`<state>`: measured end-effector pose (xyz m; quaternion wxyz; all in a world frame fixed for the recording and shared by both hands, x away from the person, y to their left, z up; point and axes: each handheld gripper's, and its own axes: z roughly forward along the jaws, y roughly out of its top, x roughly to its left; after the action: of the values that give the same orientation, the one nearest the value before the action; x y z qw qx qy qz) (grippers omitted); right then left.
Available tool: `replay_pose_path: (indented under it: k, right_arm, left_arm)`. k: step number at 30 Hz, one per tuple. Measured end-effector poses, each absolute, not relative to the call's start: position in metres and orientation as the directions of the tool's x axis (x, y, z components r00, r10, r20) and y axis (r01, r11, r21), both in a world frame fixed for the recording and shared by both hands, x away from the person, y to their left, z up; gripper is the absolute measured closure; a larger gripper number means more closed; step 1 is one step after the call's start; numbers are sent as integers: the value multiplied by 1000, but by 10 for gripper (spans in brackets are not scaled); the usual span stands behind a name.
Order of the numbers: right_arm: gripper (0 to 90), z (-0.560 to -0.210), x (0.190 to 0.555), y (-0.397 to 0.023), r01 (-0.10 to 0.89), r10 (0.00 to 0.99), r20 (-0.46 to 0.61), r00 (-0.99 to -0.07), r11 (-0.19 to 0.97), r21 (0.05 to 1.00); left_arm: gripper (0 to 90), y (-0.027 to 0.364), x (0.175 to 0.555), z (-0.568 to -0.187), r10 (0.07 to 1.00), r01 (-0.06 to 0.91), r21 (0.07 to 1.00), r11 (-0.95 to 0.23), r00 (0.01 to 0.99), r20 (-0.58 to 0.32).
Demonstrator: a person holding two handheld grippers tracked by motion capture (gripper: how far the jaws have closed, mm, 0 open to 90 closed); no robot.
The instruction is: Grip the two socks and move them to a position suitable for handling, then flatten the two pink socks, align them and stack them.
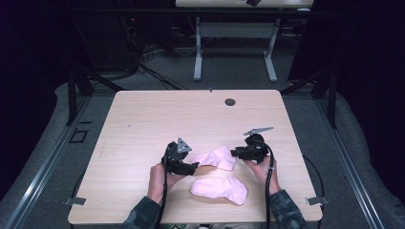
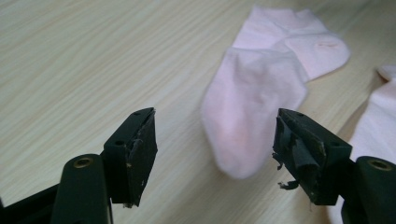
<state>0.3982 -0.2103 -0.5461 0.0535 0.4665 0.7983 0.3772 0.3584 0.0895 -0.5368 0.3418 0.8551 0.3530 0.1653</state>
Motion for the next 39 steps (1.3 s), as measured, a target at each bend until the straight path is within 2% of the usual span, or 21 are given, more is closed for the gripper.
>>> replay_pose_path:
  k: [4,5,10,11,12,14,18,19,23,29,39]
  right_arm:
    - [589,-542,397,-211,679,787,228,-573,301,669]
    - [545,-540,397,-209,663,780,203,-592,329,672]
    - [425,-541,399,-197,626,762,132,-634,405,667]
    - [425,-541,399,-197,626,762,132,-634,405,667]
    - [363,-543,402,-192,615,757,107,-644,430,661]
    - [292,-544,403,-189,616,760,95,-643,439,654]
    - [271,-547,407,-185,625,755,94,-649,458,632]
    - [321,-551,410,-182,624,749,87,-657,476,619]
    - [420,-554,411,-180,627,747,80,-660,489,607]
    - [601,-555,409,-178,626,747,71,-662,498,600]
    - [774,-559,408,-172,605,726,38,-687,543,582]
  left_arm:
    - [280,101,363,-536,745,519,713,-471,667,7]
    - [272,106,366,-536,760,535,713,-453,649,-4]
    - [210,110,371,-538,768,560,698,-446,640,-24]
    - [196,110,371,-538,768,560,698,-446,640,-24]
    - [180,110,375,-540,769,574,686,-448,639,-33]
    - [158,110,378,-542,775,589,672,-448,631,-36]
    - [159,110,383,-547,783,617,652,-440,620,-59]
    - [163,110,386,-549,787,633,639,-438,613,-67]
    - [207,109,391,-552,788,647,623,-439,611,-80]
    - [327,106,395,-557,783,665,598,-449,614,-95]
    - [525,96,398,-563,775,670,568,-478,626,-86]
